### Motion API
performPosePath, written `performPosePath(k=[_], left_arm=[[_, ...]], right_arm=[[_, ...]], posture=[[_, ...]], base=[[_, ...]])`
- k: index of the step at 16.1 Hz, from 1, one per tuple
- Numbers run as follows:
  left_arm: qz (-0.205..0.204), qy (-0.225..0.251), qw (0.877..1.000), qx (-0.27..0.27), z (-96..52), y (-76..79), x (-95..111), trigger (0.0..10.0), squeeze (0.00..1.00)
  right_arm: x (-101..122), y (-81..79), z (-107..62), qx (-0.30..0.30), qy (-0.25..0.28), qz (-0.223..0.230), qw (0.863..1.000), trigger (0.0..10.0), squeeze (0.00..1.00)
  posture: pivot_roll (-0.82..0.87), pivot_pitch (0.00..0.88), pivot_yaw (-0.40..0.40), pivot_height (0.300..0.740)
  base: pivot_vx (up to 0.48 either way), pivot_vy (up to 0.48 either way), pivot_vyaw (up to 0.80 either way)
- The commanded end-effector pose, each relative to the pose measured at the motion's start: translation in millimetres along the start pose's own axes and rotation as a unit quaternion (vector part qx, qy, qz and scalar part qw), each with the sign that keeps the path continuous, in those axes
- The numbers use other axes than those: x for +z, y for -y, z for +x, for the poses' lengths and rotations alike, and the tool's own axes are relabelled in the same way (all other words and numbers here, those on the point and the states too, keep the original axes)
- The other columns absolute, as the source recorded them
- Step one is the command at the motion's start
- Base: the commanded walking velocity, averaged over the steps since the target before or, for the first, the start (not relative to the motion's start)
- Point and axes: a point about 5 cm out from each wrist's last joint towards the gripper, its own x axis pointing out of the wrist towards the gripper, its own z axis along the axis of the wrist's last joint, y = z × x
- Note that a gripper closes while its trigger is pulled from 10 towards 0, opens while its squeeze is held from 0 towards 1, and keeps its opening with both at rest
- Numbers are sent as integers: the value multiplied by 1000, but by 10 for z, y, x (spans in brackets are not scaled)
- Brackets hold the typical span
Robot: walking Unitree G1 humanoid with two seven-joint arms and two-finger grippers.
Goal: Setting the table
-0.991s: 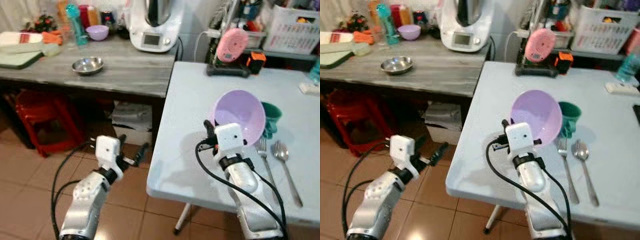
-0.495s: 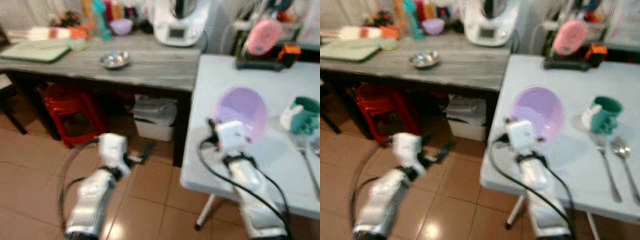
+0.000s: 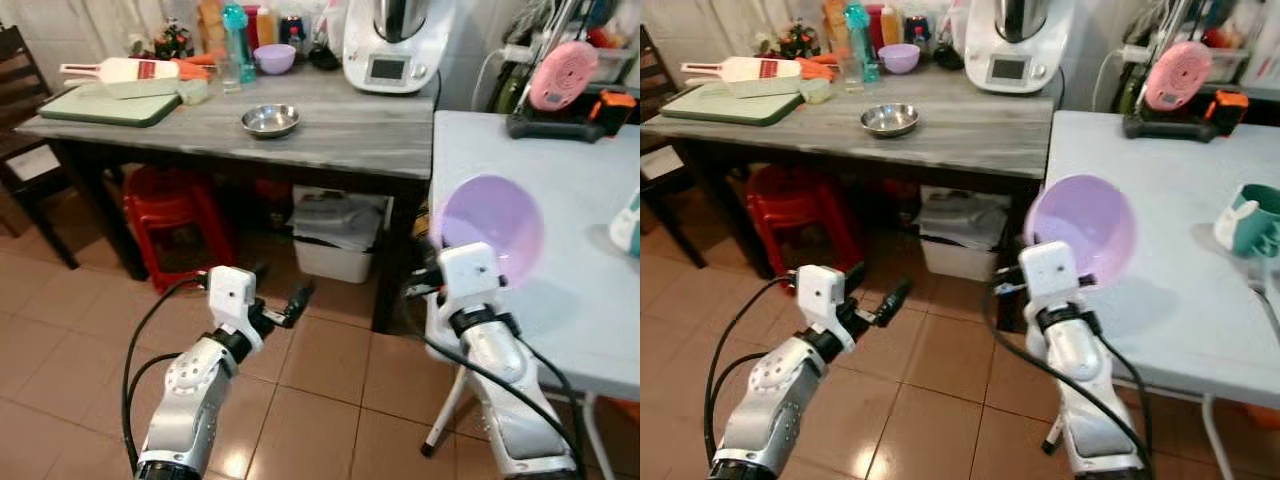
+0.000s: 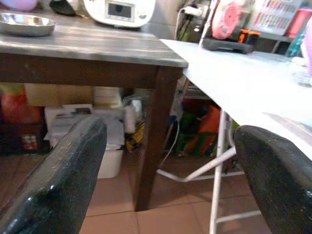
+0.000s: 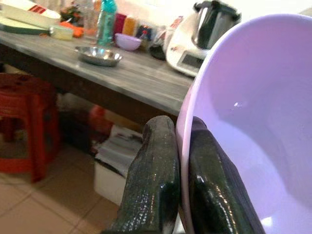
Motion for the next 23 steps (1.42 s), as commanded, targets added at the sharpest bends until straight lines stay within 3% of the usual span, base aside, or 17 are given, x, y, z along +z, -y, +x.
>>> performPosePath(k=[1, 8, 15, 19, 23], left_arm=[[12, -3, 1000, 11, -35, -90, 18, 10000, 0], [11, -3, 1000, 13, -16, -86, 11, 10000, 0], [14, -5, 1000, 17, -20, -92, -2, 10000, 0], [40, 16, 997, 64, -21, -191, 67, 10000, 0], [57, 16, 992, 110, -151, -341, 67, 10000, 0]], right_arm=[[73, -58, 31, 7, 15, 4, 1000, 10000, 0], [79, -50, 41, 5, 16, 4, 1000, 10000, 0], [45, -50, 26, 4, 10, 5, 1000, 10000, 0], [31, -12, -12, -5, 13, 4, 1000, 10000, 0], [-12, 68, -134, -27, 10, 13, 1000, 10000, 0]], posture=[[-25, 0, 41, 740], [-30, 0, 39, 740], [-26, 0, 41, 740], [-22, 0, 40, 740], [-19, 0, 36, 740]], base=[[0, 360, 0], [0, 362, 0], [0, 363, -709], [0, 357, -481], [0, 340, 0]])
